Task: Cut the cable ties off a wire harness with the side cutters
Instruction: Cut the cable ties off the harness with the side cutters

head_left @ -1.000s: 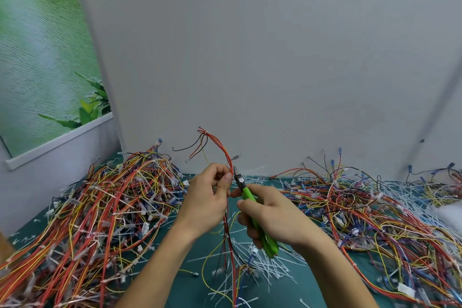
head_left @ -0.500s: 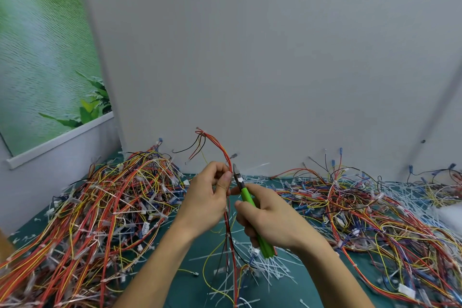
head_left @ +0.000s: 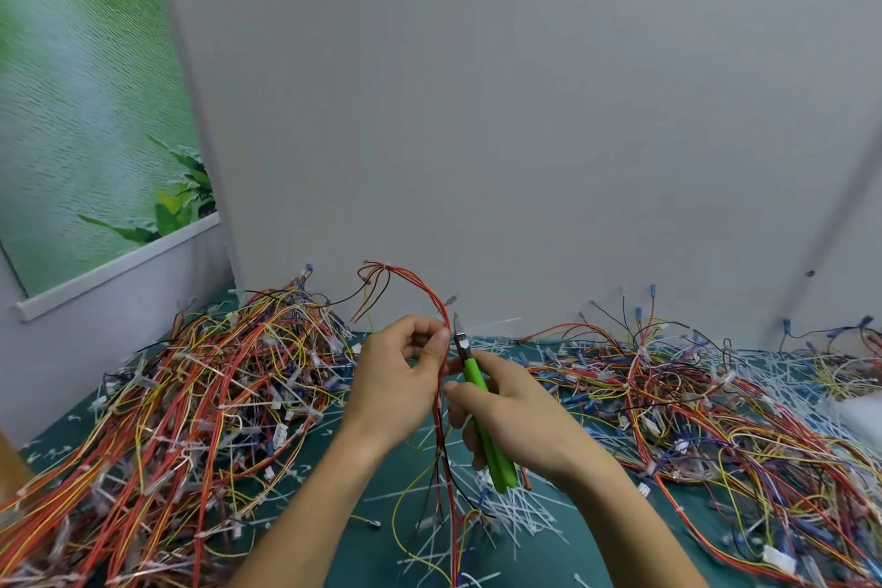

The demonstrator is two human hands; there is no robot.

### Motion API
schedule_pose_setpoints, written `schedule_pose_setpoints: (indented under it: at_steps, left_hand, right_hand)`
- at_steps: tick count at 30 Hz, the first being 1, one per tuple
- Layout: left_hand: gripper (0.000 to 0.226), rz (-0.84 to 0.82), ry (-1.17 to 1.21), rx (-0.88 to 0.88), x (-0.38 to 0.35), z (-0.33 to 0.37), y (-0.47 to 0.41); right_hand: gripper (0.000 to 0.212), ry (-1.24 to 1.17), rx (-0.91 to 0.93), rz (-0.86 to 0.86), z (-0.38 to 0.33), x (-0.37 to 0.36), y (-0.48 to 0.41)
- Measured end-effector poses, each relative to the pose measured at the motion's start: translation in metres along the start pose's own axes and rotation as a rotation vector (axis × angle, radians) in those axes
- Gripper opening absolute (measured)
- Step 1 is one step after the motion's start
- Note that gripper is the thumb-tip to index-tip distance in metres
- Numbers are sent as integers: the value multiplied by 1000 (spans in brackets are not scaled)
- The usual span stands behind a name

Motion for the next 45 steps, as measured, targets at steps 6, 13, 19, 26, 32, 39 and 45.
schedule_pose_setpoints:
  at_steps: [6, 13, 19, 26, 32, 39, 45]
  left_hand:
    - [13, -2, 17, -25, 0, 2, 1]
    - [11, -26, 95, 20, 2, -1, -3]
    - [8, -39, 138, 49, 1, -4, -4]
    - [7, -37, 108, 24, 1, -3, -3]
    - [10, -40, 83, 0, 1, -2, -2]
    - [10, -41, 59, -13, 1, -2, -1]
    - [10, -32, 45, -18, 2, -2, -2]
  right_hand:
    - [20, -42, -12, 32, 1, -2, -1]
    - [17, -214, -20, 17, -1, -4, 0]
    - [17, -172, -32, 8, 1, -1, -2]
    - [16, -133, -20, 4, 3, 0, -2]
    - [18, -168, -18, -24, 0, 2, 0]
    - [15, -102, -19, -24, 1, 4, 0]
    - [15, -126, -28, -25, 1, 4, 0]
Point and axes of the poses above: each hand's wrist, its own y-axis away from the middle knuckle, its own x-axis out of the back of the hand, z = x × y, the point moved 1 cm from there along -y, towards the middle knuckle, and after that the axes turned 1 degree about x, right-handed, at the moved point
